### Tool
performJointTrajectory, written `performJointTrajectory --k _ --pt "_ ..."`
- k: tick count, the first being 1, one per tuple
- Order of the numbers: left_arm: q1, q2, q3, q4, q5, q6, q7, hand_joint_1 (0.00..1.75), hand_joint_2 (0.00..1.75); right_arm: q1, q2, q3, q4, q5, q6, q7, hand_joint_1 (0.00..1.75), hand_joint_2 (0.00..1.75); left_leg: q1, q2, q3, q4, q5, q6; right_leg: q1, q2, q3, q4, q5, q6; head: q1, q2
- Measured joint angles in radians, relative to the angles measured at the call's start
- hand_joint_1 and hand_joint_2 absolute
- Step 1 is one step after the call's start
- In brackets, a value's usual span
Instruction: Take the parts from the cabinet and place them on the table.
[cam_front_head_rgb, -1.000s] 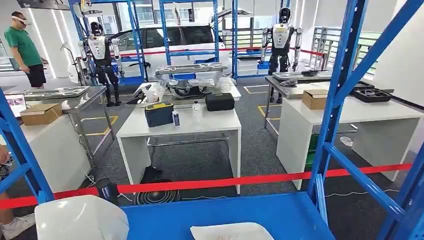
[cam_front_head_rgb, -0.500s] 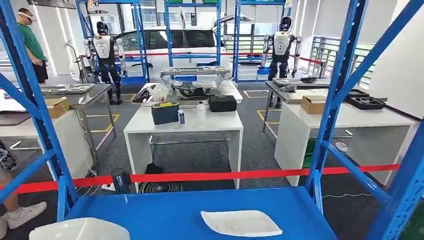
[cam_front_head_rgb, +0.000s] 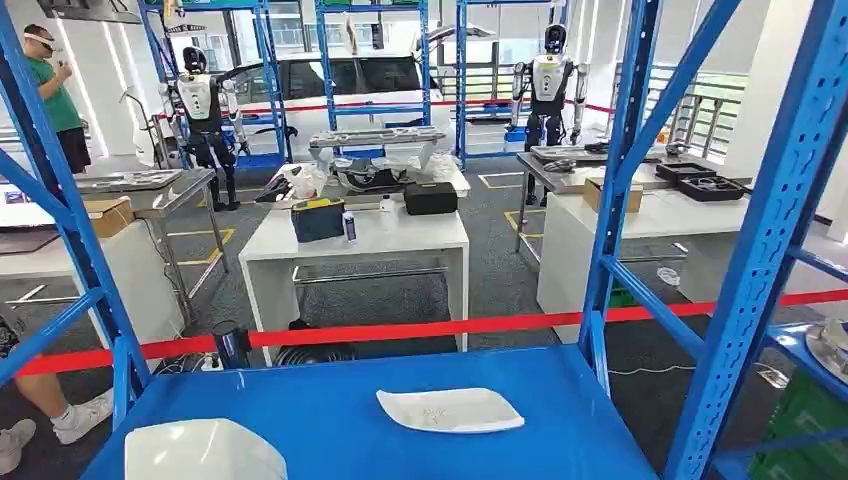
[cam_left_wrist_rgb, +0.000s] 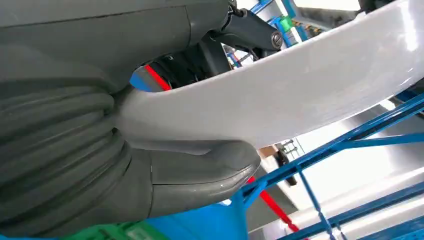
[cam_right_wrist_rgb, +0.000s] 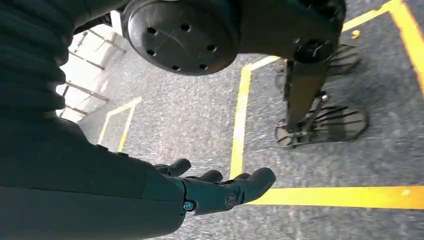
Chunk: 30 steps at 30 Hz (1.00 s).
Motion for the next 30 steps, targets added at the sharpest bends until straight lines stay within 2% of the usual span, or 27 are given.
performJointTrajectory --k 1,2,3,4,5,6,8,9,10,12,13,14,15,16,17,18,19,20,21,22,24,25,26,27,28,29,30 --pt "0.0 0.0 0.0 0.004 0.0 0.0 0.0 1.75 1.75 0.0 0.0 0.0 0.0 0.0 0.0 0.0 0.0 1.75 0.0 0.0 0.023 -0.011 0.039 0.0 0.0 0.0 -0.017 0.001 0.012 0.002 0.0 0.0" --pt "-0.001 0.0 0.0 0.007 0.0 0.0 0.0 1.75 1.75 0.0 0.0 0.0 0.0 0.0 0.0 0.0 0.0 1.75 0.001 0.0 0.059 -0.052 0.076 0.002 0.0 -0.001 -0.029 0.004 0.022 0.004 0.0 0.0" --pt "-0.003 0.0 0.0 0.01 0.0 0.0 0.0 1.75 1.75 0.0 0.0 0.0 0.0 0.0 0.0 0.0 0.0 1.75 0.001 0.0 0.115 -0.126 0.101 0.006 0.0 0.0 -0.044 0.006 0.034 0.007 0.0 0.0" --pt "-0.006 0.0 0.0 0.01 0.0 0.0 0.0 1.75 1.75 0.0 0.0 0.0 0.0 0.0 0.0 0.0 0.0 1.75 0.0 -0.001 0.179 -0.213 0.095 0.01 -0.001 0.001 -0.052 0.009 0.043 0.011 0.0 0.0" --pt "-0.011 0.0 -0.001 0.01 0.0 0.0 0.0 1.75 1.75 0.002 0.0 0.0 0.0 0.0 0.0 0.0 0.0 1.75 -0.004 -0.002 0.239 -0.299 0.058 0.015 0.003 0.001 -0.059 0.01 0.049 0.018 0.0 0.0" --pt "-0.013 0.0 -0.001 0.01 0.0 0.0 -0.001 1.75 1.75 0.002 0.0 0.0 0.0 0.0 0.0 0.0 0.0 1.75 -0.009 -0.004 0.246 -0.324 0.05 0.021 0.002 0.0 -0.061 0.008 0.062 0.026 0.001 0.0" --pt "-0.013 0.0 -0.001 0.012 0.0 -0.001 -0.001 1.75 1.75 0.0 0.0 0.0 0.0 0.0 0.0 0.0 0.0 1.75 -0.014 -0.004 0.229 -0.323 0.061 0.032 -0.005 0.0 -0.061 0.002 0.08 0.036 0.001 0.0" --pt "-0.013 0.0 -0.001 0.013 0.0 -0.001 -0.001 1.75 1.75 0.003 0.0 0.0 0.0 0.0 0.0 0.0 0.0 1.75 -0.012 -0.002 0.224 -0.33 0.073 0.044 -0.002 0.001 -0.065 0.0 0.086 0.045 0.0 0.0" --pt "-0.015 -0.002 -0.001 0.014 0.0 -0.001 -0.001 1.75 1.75 0.003 0.0 0.0 0.0 0.0 0.0 0.0 0.0 1.75 -0.008 0.007 0.216 -0.333 0.086 0.053 -0.008 0.004 -0.072 0.015 0.06 0.047 0.0 0.0" --pt "-0.016 -0.003 -0.001 0.015 0.0 -0.001 0.0 1.75 1.75 0.004 0.002 0.0 0.0 0.0 0.002 0.001 0.0 1.75 -0.009 0.007 0.189 -0.331 0.107 0.067 -0.006 0.003 -0.104 0.118 -0.065 0.05 0.001 0.0" --pt "-0.015 -0.004 -0.002 0.017 0.0 -0.001 0.0 1.75 1.75 0.003 0.002 0.0 0.0 0.0 0.003 0.0 0.0 1.75 -0.011 0.008 0.174 -0.331 0.118 0.068 -0.006 0.003 -0.12 0.194 -0.119 0.052 0.001 0.0" --pt "-0.015 -0.005 -0.002 0.019 0.0 -0.001 0.0 1.75 1.75 0.003 0.002 0.0 0.0 0.0 0.003 0.0 0.0 1.75 -0.013 0.009 0.161 -0.328 0.13 0.068 -0.006 0.003 -0.131 0.261 -0.146 0.053 0.001 0.0" --pt "-0.015 -0.005 -0.002 0.021 0.0 -0.001 0.0 1.75 1.75 0.003 0.002 0.0 0.0 0.0 0.003 0.0 0.0 1.75 -0.013 0.01 0.144 -0.324 0.143 0.068 -0.006 0.003 -0.13 0.3 -0.136 0.053 0.001 0.0" --pt "-0.015 -0.005 -0.002 0.022 0.0 -0.001 0.0 1.75 1.75 0.003 0.002 0.0 0.0 0.0 0.001 0.0 0.0 1.75 -0.013 0.01 0.124 -0.318 0.155 0.067 -0.006 0.003 -0.114 0.302 -0.101 0.052 0.001 0.0" --pt "-0.015 -0.005 -0.002 0.022 0.0 -0.001 0.0 1.75 1.75 0.003 0.002 0.0 0.0 0.0 0.0 0.0 0.0 1.75 -0.013 0.01 0.101 -0.311 0.166 0.064 -0.006 0.003 -0.08 0.271 -0.056 0.051 0.001 0.0" --pt "-0.015 -0.005 -0.002 0.023 0.0 -0.001 0.0 1.75 1.75 0.003 0.002 0.0 0.0 0.0 0.0 0.0 0.0 1.75 -0.012 0.009 0.08 -0.304 0.175 0.06 -0.006 0.003 -0.027 0.206 -0.026 0.049 0.002 0.0" --pt "-0.015 -0.005 -0.002 0.023 0.0 -0.001 0.0 1.75 1.75 0.001 0.002 0.0 0.0 0.0 0.0 0.0 0.0 1.75 -0.012 0.009 0.065 -0.295 0.183 0.056 -0.006 0.003 0.037 0.123 -0.027 0.046 0.001 0.0" --pt "-0.014 -0.005 -0.002 0.022 0.0 -0.001 0.0 1.75 1.75 -0.002 0.002 0.0 0.0 0.0 0.0 0.0 0.0 1.75 -0.015 0.009 0.053 -0.286 0.188 0.05 -0.003 0.003 0.094 0.035 -0.074 0.041 0.003 0.0" --pt "-0.016 -0.005 -0.002 0.022 0.002 -0.001 -0.002 1.75 1.75 -0.002 0.002 0.0 0.0 -0.001 0.0 0.001 0.0 1.75 -0.016 0.011 0.049 -0.281 0.193 0.043 0.002 0.006 0.112 -0.007 -0.093 0.037 0.002 0.0" --pt "-0.016 -0.005 -0.002 0.022 0.006 -0.001 -0.003 1.75 1.75 -0.002 0.002 0.0 0.0 -0.002 0.0 0.003 0.0 1.75 -0.015 0.012 0.05 -0.282 0.201 0.038 0.003 0.006 0.106 -0.005 -0.089 0.036 0.002 0.0" --pt "-0.017 -0.003 -0.002 0.023 0.013 0.0 -0.008 1.75 1.75 0.002 0.004 0.0 0.0 -0.001 0.0 0.008 0.0 1.75 -0.012 0.011 0.048 -0.285 0.219 0.025 0.006 0.004 0.097 -0.002 -0.075 0.022 0.002 0.0" --pt "-0.017 0.005 -0.002 0.024 0.02 0.0 -0.014 1.75 1.75 0.002 0.009 -0.001 0.0 0.0 0.0 0.008 0.0 1.75 -0.007 0.006 0.042 -0.276 0.206 0.019 0.0 -0.003 0.086 -0.006 -0.061 0.012 0.002 0.0" --pt "-0.017 0.011 0.001 0.025 0.027 0.0 -0.018 1.75 1.75 -0.001 0.009 -0.001 0.0 0.002 0.0 0.007 0.0 1.75 -0.006 0.001 0.026 -0.25 0.154 0.014 0.001 -0.003 0.074 -0.006 -0.049 0.006 0.001 0.0" --pt "-0.017 0.017 0.003 0.024 0.033 0.0 -0.023 1.75 1.75 -0.002 0.01 -0.001 0.0 0.003 0.0 0.007 0.0 1.75 -0.004 0.0 0.016 -0.199 0.092 0.009 0.0 -0.005 0.061 -0.006 -0.04 -0.001 0.0 0.0" --pt "-0.016 0.025 0.008 0.024 0.042 0.0 -0.027 1.75 1.75 -0.002 0.015 -0.001 0.0 0.008 0.0 0.013 0.0 1.75 -0.002 0.0 0.003 -0.125 0.031 0.005 0.001 -0.005 0.047 -0.006 -0.027 -0.001 0.0 0.0" --pt "-0.014 0.03 0.012 0.024 0.05 -0.002 -0.029 1.75 1.75 -0.003 0.017 -0.001 0.0 0.012 0.0 0.018 0.0 1.75 -0.001 0.0 -0.006 -0.061 -0.002 0.001 0.002 -0.005 0.031 -0.005 -0.015 -0.002 0.0 0.0" --pt "-0.012 0.034 0.018 0.024 0.061 -0.009 -0.028 1.75 1.75 -0.002 0.021 -0.001 0.0 0.018 0.0 0.02 0.0 1.75 0.0 0.0 -0.008 -0.012 -0.003 0.0 0.003 -0.006 0.013 -0.004 -0.002 0.0 0.0 0.0"
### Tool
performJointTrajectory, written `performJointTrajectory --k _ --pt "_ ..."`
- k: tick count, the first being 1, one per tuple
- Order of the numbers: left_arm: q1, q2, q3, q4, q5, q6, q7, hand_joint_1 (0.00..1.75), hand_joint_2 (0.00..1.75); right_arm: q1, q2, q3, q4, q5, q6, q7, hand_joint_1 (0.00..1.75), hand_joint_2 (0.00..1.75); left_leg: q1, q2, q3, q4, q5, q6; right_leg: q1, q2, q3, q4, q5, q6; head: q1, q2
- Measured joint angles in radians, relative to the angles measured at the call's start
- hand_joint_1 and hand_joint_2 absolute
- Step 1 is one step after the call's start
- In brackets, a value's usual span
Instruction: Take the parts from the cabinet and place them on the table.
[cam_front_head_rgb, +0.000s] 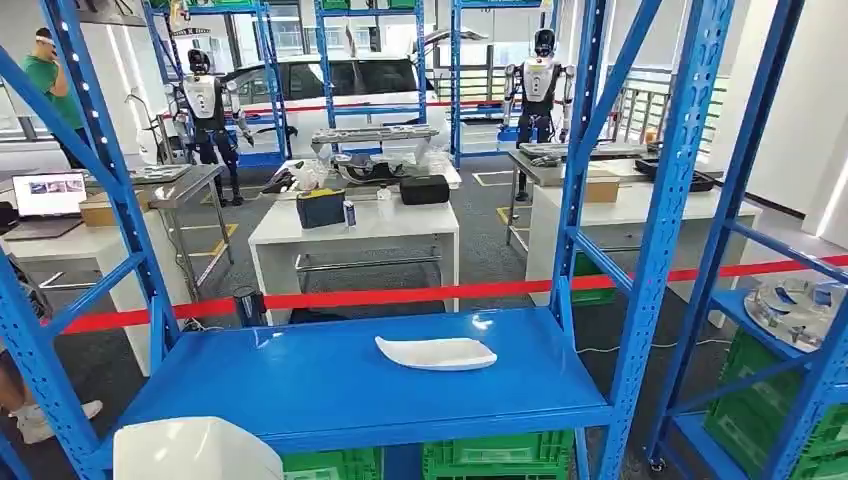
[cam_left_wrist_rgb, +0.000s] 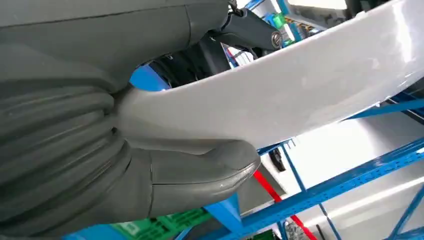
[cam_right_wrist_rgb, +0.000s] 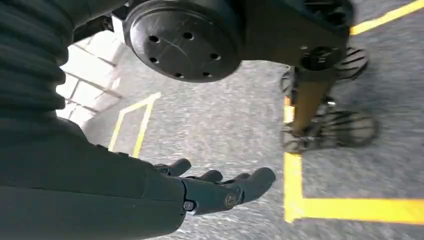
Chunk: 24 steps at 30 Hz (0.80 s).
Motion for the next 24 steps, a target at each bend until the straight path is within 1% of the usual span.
performJointTrajectory --k 1,2,3,4,5,6,7,9,10,11,12,13,14,15,16,17,18,19,20,21,22,23,24 --pt "0.002 0.003 0.008 -0.003 0.008 -0.003 0.003 1.75 1.75 0.0 0.003 0.0 0.0 0.003 0.0 0.0 0.0 1.75 0.0 0.0 0.012 0.014 0.032 0.0 0.0 -0.002 -0.02 0.002 0.013 0.002 0.0 0.0" --pt "0.007 0.006 0.016 -0.008 0.013 0.004 0.004 1.75 1.75 -0.001 0.005 0.001 0.0 0.015 0.0 -0.007 0.0 1.75 0.0 0.0 0.038 -0.007 0.074 0.001 0.0 -0.004 -0.035 0.004 0.025 0.004 0.0 0.0" --pt "0.023 0.012 0.028 -0.018 0.021 0.021 -0.005 1.75 1.75 -0.002 0.009 0.003 0.0 0.026 0.0 -0.016 0.0 1.75 0.0 0.0 0.081 -0.056 0.109 0.003 0.0 -0.005 -0.053 0.006 0.037 0.005 0.0 0.0" --pt "0.06 0.021 0.05 -0.041 0.033 0.04 -0.021 1.75 1.75 -0.003 0.013 0.006 0.0 0.037 0.0 -0.031 0.0 1.75 0.0 0.001 0.151 -0.142 0.117 0.006 -0.001 -0.002 -0.067 0.01 0.049 0.007 0.0 0.0" --pt "0.097 0.032 0.081 -0.069 0.045 0.05 -0.033 1.75 1.75 0.0 0.016 0.01 0.0 0.045 0.0 -0.045 0.0 1.75 -0.001 0.001 0.22 -0.236 0.075 0.01 0.0 0.004 -0.072 0.012 0.055 0.011 0.0 0.0" --pt "0.131 0.039 0.112 -0.096 0.052 0.052 -0.041 1.75 1.75 0.003 0.02 0.013 0.0 0.048 0.0 -0.058 0.0 1.75 -0.006 0.001 0.273 -0.316 0.046 0.015 0.003 0.007 -0.074 0.015 0.062 0.018 0.0 0.0" --pt "0.157 0.04 0.138 -0.114 0.05 0.053 -0.043 1.75 1.75 0.005 0.022 0.014 0.0 0.05 0.0 -0.067 0.0 1.75 -0.009 0.001 0.259 -0.32 0.041 0.022 0.001 0.005 -0.074 0.012 0.072 0.025 0.0 0.0" --pt "0.208 0.036 0.184 -0.148 0.038 0.052 -0.046 1.75 1.75 0.002 0.029 0.02 0.0 0.054 0.0 -0.068 0.0 1.75 -0.016 0.0 0.255 -0.318 0.054 0.037 -0.004 0.004 -0.074 0.006 0.087 0.038 0.0 0.0" --pt "0.232 0.031 0.203 -0.16 0.028 0.052 -0.046 1.75 1.75 0.002 0.029 0.024 0.0 0.056 0.0 -0.068 0.0 1.75 -0.008 0.003 0.248 -0.325 0.069 0.049 -0.005 0.005 -0.078 0.012 0.082 0.044 -0.001 0.0" --pt "0.248 0.023 0.217 -0.168 0.019 0.054 -0.045 1.75 1.75 0.002 0.03 0.026 0.0 0.056 0.0 -0.067 0.0 1.75 -0.009 0.006 0.238 -0.324 0.079 0.056 -0.007 0.006 -0.087 0.036 0.038 0.048 0.0 0.0" --pt "0.264 0.013 0.234 -0.177 0.014 0.06 -0.045 1.75 1.75 0.002 0.034 0.028 0.0 0.056 0.0 -0.069 0.0 1.75 -0.009 0.006 0.226 -0.324 0.089 0.066 -0.007 0.006 -0.1 0.085 -0.032 0.05 0.001 0.0" --pt "0.279 0.005 0.252 -0.185 0.013 0.066 -0.043 1.75 1.75 0.002 0.036 0.028 0.0 0.055 0.001 -0.075 0.0 1.75 -0.01 0.006 0.212 -0.323 0.101 0.068 -0.007 0.006 -0.115 0.155 -0.098 0.053 0.0 0.0" --pt "0.288 -0.001 0.27 -0.189 0.014 0.071 -0.034 1.75 1.75 0.001 0.038 0.028 0.0 0.055 0.001 -0.079 0.0 1.75 -0.012 0.007 0.198 -0.323 0.112 0.068 -0.007 0.006 -0.126 0.224 -0.142 0.055 0.001 0.0" --pt "0.295 -0.014 0.296 -0.189 0.014 0.076 -0.02 1.75 1.75 0.0 0.04 0.029 0.0 0.058 0.001 -0.081 0.0 1.75 -0.012 0.007 0.182 -0.321 0.124 0.068 -0.007 0.006 -0.131 0.279 -0.153 0.056 0.001 0.0" --pt "0.302 -0.028 0.322 -0.187 0.01 0.082 -0.009 1.75 1.75 -0.001 0.042 0.03 0.0 0.067 0.001 -0.08 0.0 1.75 -0.013 0.008 0.165 -0.317 0.136 0.066 -0.007 0.006 -0.124 0.309 -0.128 0.055 0.001 0.0" --pt "0.308 -0.043 0.354 -0.185 0.01 0.085 -0.002 1.75 1.75 -0.001 0.043 0.034 0.0 0.079 0.0 -0.08 0.0 1.75 -0.013 0.008 0.146 -0.31 0.148 0.064 -0.007 0.006 -0.101 0.3 -0.084 0.054 0.001 0.0" --pt "0.315 -0.058 0.387 -0.182 0.018 0.083 0.005 1.75 1.75 -0.001 0.044 0.04 0.0 0.086 0.0 -0.084 0.0 1.75 -0.012 0.007 0.122 -0.302 0.159 0.062 -0.007 0.006 -0.061 0.258 -0.041 0.052 0.001 0.0" --pt "0.321 -0.076 0.422 -0.18 0.037 0.071 0.014 1.75 1.75 -0.001 0.044 0.046 0.0 0.086 0.0 -0.089 0.0 1.75 -0.011 0.006 0.101 -0.293 0.168 0.058 -0.007 0.006 -0.001 0.183 -0.022 0.048 0.001 0.0" --pt "0.324 -0.091 0.461 -0.179 0.061 0.049 0.023 1.75 1.75 -0.003 0.044 0.048 -0.001 0.085 0.0 -0.097 0.0 1.75 -0.01 0.007 0.087 -0.281 0.175 0.052 -0.006 0.008 0.07 0.09 -0.05 0.043 0.002 0.0" --pt "0.326 -0.104 0.5 -0.179 0.079 0.028 0.027 1.75 1.75 -0.005 0.044 0.049 -0.001 0.085 0.0 -0.099 0.0 1.75 -0.014 0.008 0.076 -0.273 0.179 0.047 0.001 0.008 0.12 0.003 -0.09 0.038 0.002 0.0" --pt "0.326 -0.114 0.534 -0.177 0.089 0.012 0.029 1.75 1.75 -0.007 0.046 0.049 -0.001 0.085 0.0 -0.101 0.0 1.75 -0.013 0.009 0.074 -0.272 0.186 0.039 0.002 0.009 0.127 -0.016 -0.105 0.034 0.002 0.0" --pt "0.326 -0.124 0.559 -0.175 0.104 -0.002 0.037 1.75 1.75 -0.007 0.046 0.051 -0.001 0.084 0.0 -0.1 0.0 1.75 -0.01 0.011 0.073 -0.274 0.196 0.034 0.003 0.009 0.121 -0.015 -0.1 0.031 0.001 0.0" --pt "0.325 -0.135 0.588 -0.172 0.129 -0.025 0.055 1.75 1.75 -0.006 0.046 0.051 -0.001 0.081 0.0 -0.094 0.0 1.75 -0.009 0.011 0.074 -0.278 0.207 0.027 0.007 0.009 0.117 -0.014 -0.092 0.024 0.002 0.0"
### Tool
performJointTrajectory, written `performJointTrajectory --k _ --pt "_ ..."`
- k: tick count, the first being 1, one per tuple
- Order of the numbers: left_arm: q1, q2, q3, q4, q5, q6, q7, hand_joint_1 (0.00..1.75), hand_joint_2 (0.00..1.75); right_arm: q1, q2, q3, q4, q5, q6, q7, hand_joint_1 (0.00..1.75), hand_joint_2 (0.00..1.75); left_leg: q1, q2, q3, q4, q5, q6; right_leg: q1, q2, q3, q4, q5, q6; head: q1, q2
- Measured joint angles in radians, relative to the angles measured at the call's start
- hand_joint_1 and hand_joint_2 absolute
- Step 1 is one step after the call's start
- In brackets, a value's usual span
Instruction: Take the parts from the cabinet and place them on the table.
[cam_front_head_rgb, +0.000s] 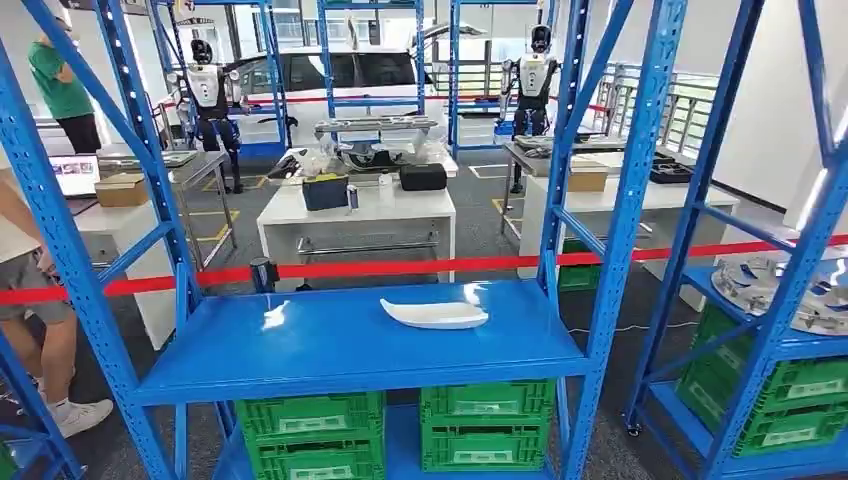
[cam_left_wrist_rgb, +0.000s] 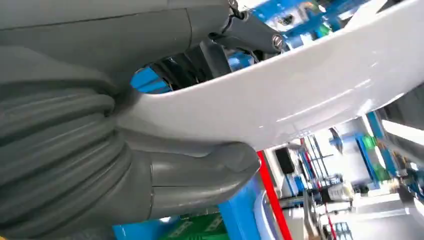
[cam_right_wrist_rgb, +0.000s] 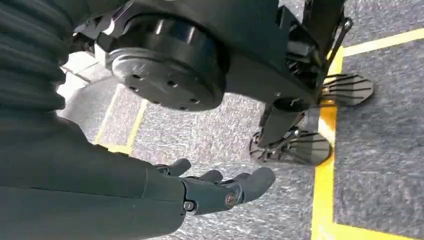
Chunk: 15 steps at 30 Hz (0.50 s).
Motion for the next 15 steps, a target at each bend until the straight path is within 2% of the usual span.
performJointTrajectory --k 1,2,3,4,5,6,7,8,9,10,11,12,13,14,15 --pt "-0.001 -0.009 0.02 0.004 0.015 -0.016 0.014 1.75 1.75 0.002 0.0 0.0 0.0 -0.001 0.0 0.005 0.0 1.75 0.0 -0.002 -0.005 0.001 0.005 -0.006 -0.004 -0.004 -0.012 -0.008 0.014 -0.008 0.0 0.0" --pt "0.0 -0.021 0.044 0.01 0.018 -0.03 0.024 1.75 1.75 0.001 0.002 0.0 0.0 -0.003 0.0 0.008 0.0 1.75 0.004 -0.008 -0.015 0.016 -0.028 -0.011 -0.006 -0.01 -0.022 -0.008 0.026 -0.015 -0.001 0.0" --pt "-0.001 -0.03 0.065 0.016 0.017 -0.039 0.029 1.75 1.75 0.0 0.002 -0.001 0.0 -0.002 0.0 0.013 0.0 1.75 0.006 -0.01 -0.029 0.051 -0.087 -0.018 -0.006 -0.011 -0.034 -0.008 0.037 -0.023 0.0 0.0" --pt "-0.003 -0.038 0.087 0.02 0.014 -0.041 0.029 1.75 1.75 0.0 0.001 -0.001 0.0 -0.002 0.0 0.013 0.0 1.75 0.009 -0.01 -0.04 0.11 -0.149 -0.024 -0.005 -0.013 -0.048 -0.008 0.048 -0.027 -0.001 0.0" --pt "-0.006 -0.043 0.103 0.026 0.007 -0.048 0.032 1.75 1.75 0.0 0.002 -0.001 0.0 -0.005 0.0 0.013 0.0 1.75 0.011 -0.01 -0.051 0.179 -0.199 -0.029 -0.004 -0.013 -0.063 -0.007 0.06 -0.028 -0.001 0.0" --pt "-0.009 -0.047 0.113 0.031 0.004 -0.053 0.035 1.75 1.75 0.0 0.002 -0.001 0.0 -0.009 0.0 0.016 0.0 1.75 0.013 -0.01 -0.057 0.241 -0.221 -0.034 -0.002 -0.014 -0.079 -0.005 0.072 -0.027 -0.001 0.0" --pt "-0.015 -0.05 0.117 0.038 -0.006 -0.053 0.04 1.75 1.75 0.0 0.002 -0.001 0.0 -0.014 0.0 0.023 0.0 1.75 0.014 -0.01 -0.052 0.278 -0.204 -0.037 -0.002 -0.016 -0.099 -0.003 0.086 -0.024 0.0 0.0" --pt "-0.023 -0.051 0.118 0.047 -0.015 -0.053 0.046 1.75 1.75 0.0 0.002 -0.001 0.0 -0.016 0.0 0.028 0.0 1.75 0.016 -0.01 -0.035 0.276 -0.164 -0.038 -0.002 -0.018 -0.118 0.0 0.098 -0.022 -0.001 0.0" --pt "-0.029 -0.052 0.118 0.055 -0.022 -0.053 0.049 1.75 1.75 -0.001 0.002 -0.001 0.0 -0.016 0.0 0.034 0.0 1.75 0.019 -0.01 -0.003 0.246 -0.122 -0.039 -0.002 -0.02 -0.138 0.002 0.11 -0.019 0.0 0.0" --pt "-0.034 -0.053 0.118 0.059 -0.026 -0.052 0.05 1.75 1.75 -0.001 0.002 -0.001 0.0 -0.016 0.0 0.035 0.0 1.75 0.021 -0.01 0.046 0.188 -0.095 -0.039 -0.003 -0.02 -0.155 0.005 0.122 -0.016 -0.001 0.0" --pt "-0.038 -0.055 0.118 0.063 -0.028 -0.051 0.05 1.75 1.75 -0.003 0.002 -0.001 0.0 -0.016 0.0 0.035 0.0 1.75 0.023 -0.011 0.115 0.101 -0.101 -0.038 -0.003 -0.019 -0.166 0.01 0.134 -0.011 -0.001 0.0" --pt "-0.047 -0.055 0.117 0.066 -0.025 -0.051 0.051 1.75 1.75 -0.002 0.001 -0.002 0.0 -0.018 0.0 0.034 0.0 1.75 0.02 -0.014 0.192 -0.005 -0.149 -0.036 0.0 -0.017 -0.175 0.015 0.142 -0.004 -0.001 0.0" --pt "-0.052 -0.056 0.117 0.068 -0.018 -0.053 0.05 1.75 1.75 -0.002 0.001 -0.002 0.0 -0.022 0.0 0.034 0.0 1.75 0.014 -0.016 0.213 -0.056 -0.173 -0.023 -0.001 -0.017 -0.178 0.018 0.153 0.003 0.0 0.0" --pt "-0.055 -0.056 0.117 0.072 -0.006 -0.055 0.052 1.75 1.75 -0.003 0.002 -0.004 0.0 -0.028 0.0 0.034 0.0 1.75 0.011 -0.014 0.196 -0.049 -0.165 -0.015 -0.004 -0.016 -0.179 0.014 0.165 0.008 0.0 0.0" --pt "-0.061 -0.054 0.117 0.077 0.003 -0.055 0.057 1.75 1.75 -0.004 0.002 -0.006 0.0 -0.031 0.0 0.034 0.0 1.75 0.006 -0.014 0.192 -0.045 -0.159 -0.007 -0.008 -0.017 -0.18 0.012 0.174 0.012 0.0 0.0"
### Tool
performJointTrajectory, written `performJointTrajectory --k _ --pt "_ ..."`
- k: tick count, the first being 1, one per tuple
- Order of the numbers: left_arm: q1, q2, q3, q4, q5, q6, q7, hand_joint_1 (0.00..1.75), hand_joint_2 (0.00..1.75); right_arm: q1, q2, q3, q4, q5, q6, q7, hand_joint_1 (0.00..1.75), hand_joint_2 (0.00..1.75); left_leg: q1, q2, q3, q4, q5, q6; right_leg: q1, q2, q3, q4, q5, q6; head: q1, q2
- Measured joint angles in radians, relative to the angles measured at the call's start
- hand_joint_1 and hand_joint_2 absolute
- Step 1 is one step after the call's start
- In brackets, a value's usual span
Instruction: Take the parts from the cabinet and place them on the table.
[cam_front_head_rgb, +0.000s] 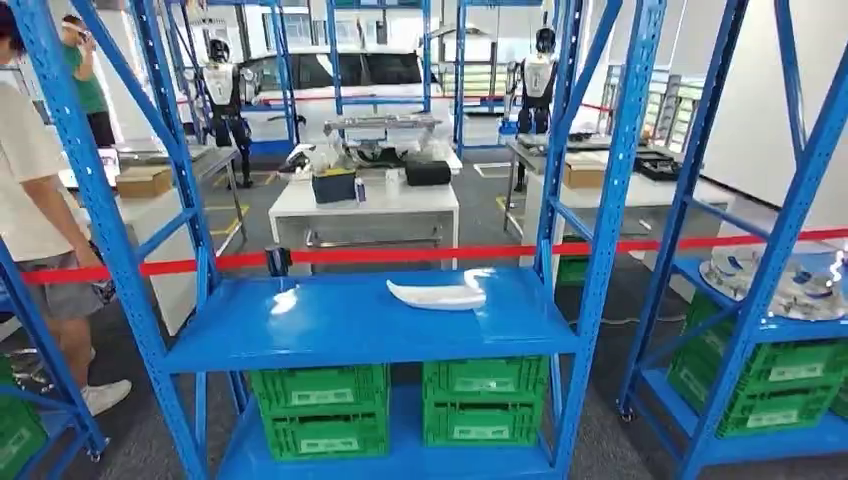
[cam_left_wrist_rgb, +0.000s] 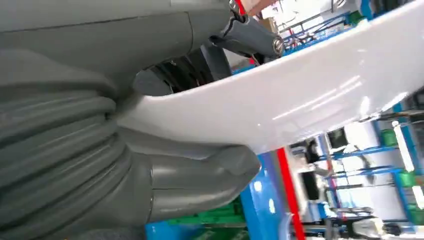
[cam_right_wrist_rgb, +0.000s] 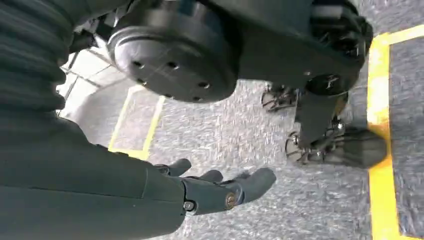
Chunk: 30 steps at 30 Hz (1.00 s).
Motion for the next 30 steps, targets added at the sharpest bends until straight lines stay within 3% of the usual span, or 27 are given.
performJointTrajectory --k 1,2,3,5,6,7,8,10,11,12,13,14,15,16,17,18,20,21,22,23,24,25,26,28,29,30 --pt "-0.005 0.0 -0.002 0.007 0.006 0.0 0.005 1.75 1.75 0.003 0.0 -0.002 0.0 -0.002 0.0 0.0 0.0 1.75 0.0 0.001 -0.006 -0.003 0.01 0.013 0.002 0.001 -0.003 0.0 0.007 0.008 0.0 0.0" --pt "-0.013 0.0 -0.008 0.018 0.013 0.0 0.008 1.75 1.75 0.004 0.0 -0.003 0.0 -0.003 0.0 0.0 0.0 1.75 0.004 0.008 -0.017 -0.004 0.023 0.025 -0.007 0.005 -0.01 0.013 -0.01 0.012 -0.001 0.0" --pt "-0.02 0.001 -0.012 0.026 0.021 0.0 0.011 1.75 1.75 0.005 0.0 -0.007 0.0 -0.002 0.0 0.0 0.0 1.75 0.002 0.008 -0.031 -0.003 0.034 0.034 -0.006 0.008 -0.025 0.047 -0.068 0.016 0.0 0.0" --pt "-0.022 0.003 -0.021 0.037 0.053 0.0 0.007 1.75 1.75 0.007 0.0 -0.009 0.0 0.003 0.0 -0.012 0.0 1.75 -0.001 0.01 -0.062 -0.002 0.059 0.043 -0.005 0.009 -0.059 0.186 -0.196 0.017 0.0 0.0" --pt "-0.022 0.005 -0.022 0.041 0.067 0.0 0.004 1.75 1.75 0.007 0.0 -0.009 0.0 0.004 0.0 -0.021 0.0 1.75 -0.002 0.012 -0.078 -0.001 0.071 0.044 -0.004 0.009 -0.068 0.251 -0.229 0.017 0.0 0.0" --pt "-0.022 0.006 -0.023 0.045 0.082 -0.003 0.003 1.75 1.75 0.007 -0.002 -0.009 0.0 0.005 0.001 -0.026 0.0 1.75 -0.004 0.014 -0.095 0.001 0.084 0.044 -0.004 0.009 -0.067 0.298 -0.224 0.017 0.0 0.0" --pt "-0.021 0.008 -0.023 0.048 0.093 -0.007 0.003 1.75 1.75 0.007 -0.003 -0.009 0.0 0.006 0.001 -0.029 0.0 1.75 -0.005 0.014 -0.111 0.006 0.096 0.042 -0.004 0.009 -0.052 0.306 -0.189 0.015 0.0 0.0" --pt "-0.019 0.013 -0.022 0.052 0.106 -0.016 0.007 1.75 1.75 0.007 -0.006 -0.011 0.0 0.006 0.0 -0.033 0.0 1.75 -0.004 0.014 -0.154 0.02 0.119 0.039 -0.003 0.009 0.022 0.233 -0.112 0.009 0.0 0.0" --pt "-0.018 0.014 -0.022 0.055 0.11 -0.018 0.008 1.75 1.75 0.007 -0.008 -0.011 0.0 0.006 0.0 -0.035 0.0 1.75 -0.004 0.012 -0.173 0.029 0.129 0.035 -0.002 0.01 0.087 0.152 -0.106 0.004 0.001 0.0" --pt "-0.015 0.014 -0.022 0.055 0.111 -0.02 0.008 1.75 1.75 0.005 -0.01 -0.012 0.0 0.006 0.0 -0.037 0.0 1.75 -0.006 0.013 -0.187 0.037 0.135 0.029 0.002 0.01 0.167 0.051 -0.147 -0.002 0.001 0.0" --pt "-0.014 0.016 -0.022 0.056 0.113 -0.022 0.004 1.75 1.75 0.004 -0.01 -0.012 0.0 0.005 0.0 -0.039 0.0 1.75 -0.007 0.015 -0.192 0.043 0.14 0.023 0.006 0.01 0.201 -0.019 -0.176 -0.004 0.0 0.0" --pt "-0.014 0.017 -0.022 0.058 0.12 -0.029 0.0 1.75 1.75 0.004 -0.01 -0.013 0.0 0.004 0.0 -0.04 0.0 1.75 -0.006 0.017 -0.196 0.044 0.15 0.016 0.007 0.011 0.198 -0.029 -0.185 -0.005 0.001 0.0" --pt "-0.014 0.018 -0.022 0.061 0.127 -0.037 -0.004 1.75 1.75 0.007 -0.01 -0.015 0.0 0.001 0.0 -0.042 0.0 1.75 -0.005 0.017 -0.198 0.041 0.162 0.011 0.008 0.012 0.19 -0.024 -0.177 -0.008 0.0 0.0" --pt "-0.013 0.019 -0.022 0.064 0.131 -0.047 -0.006 1.75 1.75 0.012 -0.01 -0.019 0.0 0.0 0.0 -0.037 0.0 1.75 -0.005 0.017 -0.199 0.039 0.172 0.004 0.009 0.012 0.179 -0.027 -0.167 -0.016 0.0 0.0" --pt "-0.012 0.019 -0.022 0.068 0.131 -0.049 -0.008 1.75 1.75 0.015 -0.009 -0.02 0.0 0.001 0.0 -0.03 0.0 1.75 -0.001 0.012 -0.206 0.045 0.165 -0.001 0.002 0.005 0.171 -0.03 -0.154 -0.025 0.0 0.0" --pt "-0.011 0.02 -0.022 0.073 0.131 -0.05 -0.007 1.75 1.75 0.016 -0.009 -0.02 0.0 0.001 0.0 -0.027 0.0 1.75 0.001 0.007 -0.222 0.066 0.119 -0.007 0.004 0.003 0.161 -0.03 -0.142 -0.03 0.0 0.0" --pt "-0.011 0.022 -0.022 0.081 0.13 -0.051 -0.008 1.75 1.75 0.016 -0.011 -0.021 0.0 0.003 0.0 -0.027 0.0 1.75 0.004 0.006 -0.245 0.18 -0.002 -0.016 0.005 0.001 0.135 -0.029 -0.122 -0.039 -0.001 0.0" --pt "-0.01 0.022 -0.021 0.085 0.129 -0.052 -0.009 1.75 1.75 0.016 -0.011 -0.021 0.0 0.003 0.0 -0.027 0.0 1.75 0.006 0.006 -0.254 0.249 -0.043 -0.02 0.007 0.0 0.12 -0.029 -0.109 -0.04 -0.001 0.0" --pt "-0.01 0.022 -0.021 0.088 0.13 -0.051 -0.011 1.75 1.75 0.016 -0.011 -0.021 0.0 0.003 0.0 -0.029 0.0 1.75 0.006 0.006 -0.256 0.303 -0.05 -0.022 0.007 -0.001 0.1 -0.027 -0.096 -0.04 -0.001 0.0" --pt "-0.009 0.023 -0.02 0.092 0.134 -0.051 -0.012 1.75 1.75 0.017 -0.011 -0.021 0.0 0.003 0.0 -0.032 0.0 1.75 0.007 0.006 -0.246 0.322 -0.023 -0.024 0.008 -0.001 0.082 -0.023 -0.085 -0.038 -0.001 0.0" --pt "-0.009 0.022 -0.019 0.094 0.143 -0.05 -0.011 1.75 1.75 0.018 -0.011 -0.021 0.0 0.003 0.0 -0.037 0.0 1.75 0.007 0.006 -0.221 0.309 0.023 -0.023 0.007 -0.002 0.059 -0.017 -0.072 -0.035 0.0 0.0" --pt "-0.008 0.024 -0.014 0.097 0.152 -0.05 -0.01 1.75 1.75 0.018 -0.011 -0.021 0.0 0.004 0.0 -0.039 0.0 1.75 0.008 0.006 -0.183 0.269 0.06 -0.022 0.007 -0.002 0.041 -0.012 -0.061 -0.033 -0.001 0.0" --pt "-0.007 0.025 -0.009 0.099 0.157 -0.048 -0.01 1.75 1.75 0.018 -0.011 -0.021 0.0 0.006 0.0 -0.044 0.0 1.75 0.009 0.006 -0.128 0.201 0.074 -0.02 0.007 -0.001 0.023 -0.006 -0.05 -0.03 0.0 0.0" --pt "-0.004 0.025 0.003 0.098 0.163 -0.048 -0.011 1.75 1.75 0.02 -0.012 -0.021 0.0 0.007 0.0 -0.061 0.0 1.75 0.002 0.004 0.007 0.007 0.004 -0.01 0.01 0.0 0.005 0.005 -0.034 -0.018 -0.001 0.0" --pt "0.0 0.025 0.009 0.096 0.166 -0.048 -0.013 1.75 1.75 0.02 -0.012 -0.021 0.0 0.008 0.0 -0.065 0.0 1.75 -0.002 0.004 -0.003 -0.006 -0.008 0.001 0.008 0.0 0.003 0.003 -0.021 -0.011 0.0 0.0" --pt "0.006 0.025 0.017 0.095 0.167 -0.049 -0.013 1.75 1.75 0.02 -0.012 -0.021 0.0 0.008 0.0 -0.066 0.0 1.75 -0.005 0.004 -0.007 -0.004 0.0 0.007 0.005 -0.001 0.001 0.0 -0.011 -0.006 0.0 0.0"
